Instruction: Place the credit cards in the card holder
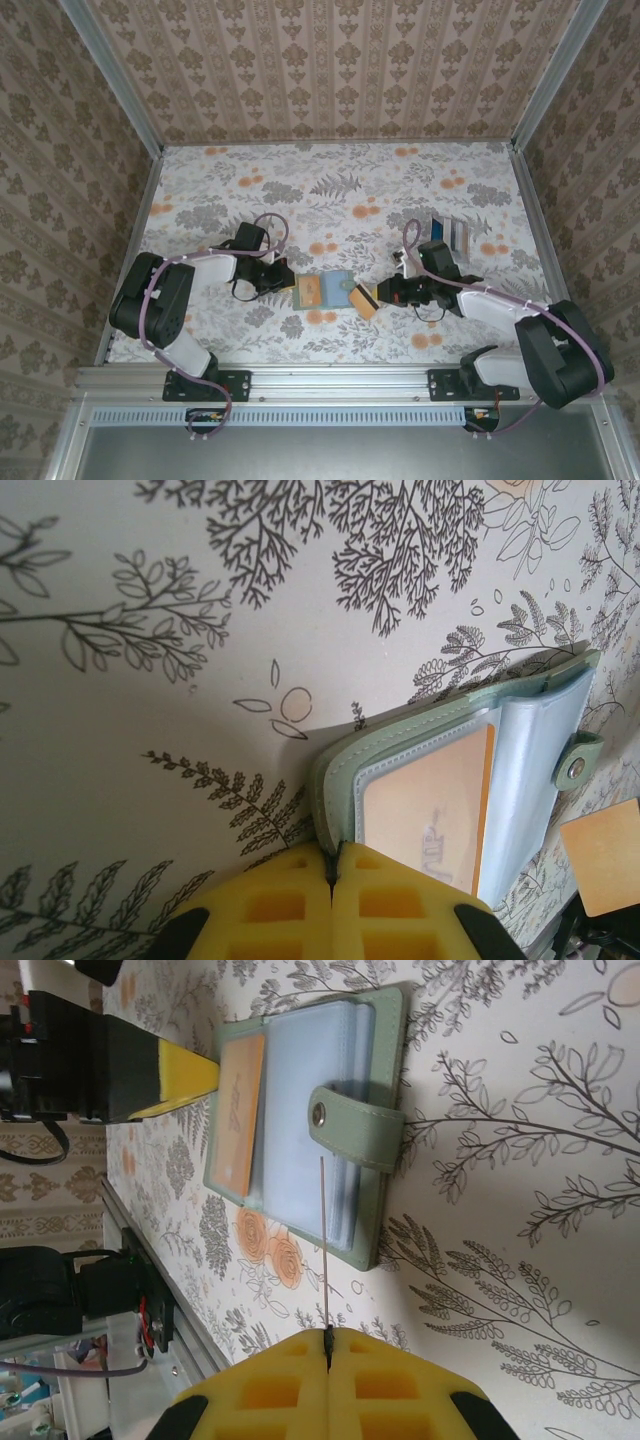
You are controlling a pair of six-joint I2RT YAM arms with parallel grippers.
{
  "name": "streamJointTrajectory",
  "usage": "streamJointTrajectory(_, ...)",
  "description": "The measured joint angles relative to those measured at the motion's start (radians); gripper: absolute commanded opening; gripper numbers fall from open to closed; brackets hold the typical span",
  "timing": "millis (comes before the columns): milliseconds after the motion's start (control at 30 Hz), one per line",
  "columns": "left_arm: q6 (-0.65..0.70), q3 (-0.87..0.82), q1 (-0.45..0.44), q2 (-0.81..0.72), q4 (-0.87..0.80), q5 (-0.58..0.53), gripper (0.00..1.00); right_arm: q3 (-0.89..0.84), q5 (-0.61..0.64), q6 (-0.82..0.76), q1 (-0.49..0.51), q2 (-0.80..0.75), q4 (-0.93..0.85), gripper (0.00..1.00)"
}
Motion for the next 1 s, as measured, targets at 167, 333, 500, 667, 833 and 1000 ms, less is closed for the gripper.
streamJointTrajectory(167,0.000,0.001,0.000,0.003,0.001,0.003,0.05,0.000,0.000,0.000,0.000,0.021,0.000,0.00)
streamJointTrajectory(333,0.000,0.001,0.000,0.004,0.004,0.005,0.05,0.000,0.000,0.000,0.000,0.026,0.000,0.00)
streamJointTrajectory(500,0.000,0.001,0.000,0.004,0.006,0.006,0.05,0.000,0.000,0.000,0.000,0.026,0.000,0.00)
streamJointTrajectory(667,0.000,0.001,0.000,0.004,0.008,0.006,0.05,0.000,0.001,0.001,0.000,0.031,0.008,0.00)
streamJointTrajectory(833,0.000,0.001,-0.001,0.004,0.009,0.006,0.05,0.000,0.001,0.018,0.008,0.073,0.045,0.00)
streamJointTrajectory(1000,0.000,0.000,-0.002,0.004,0.011,0.006,0.05,0.003,0.005,0.035,0.034,0.098,0.068,0.00)
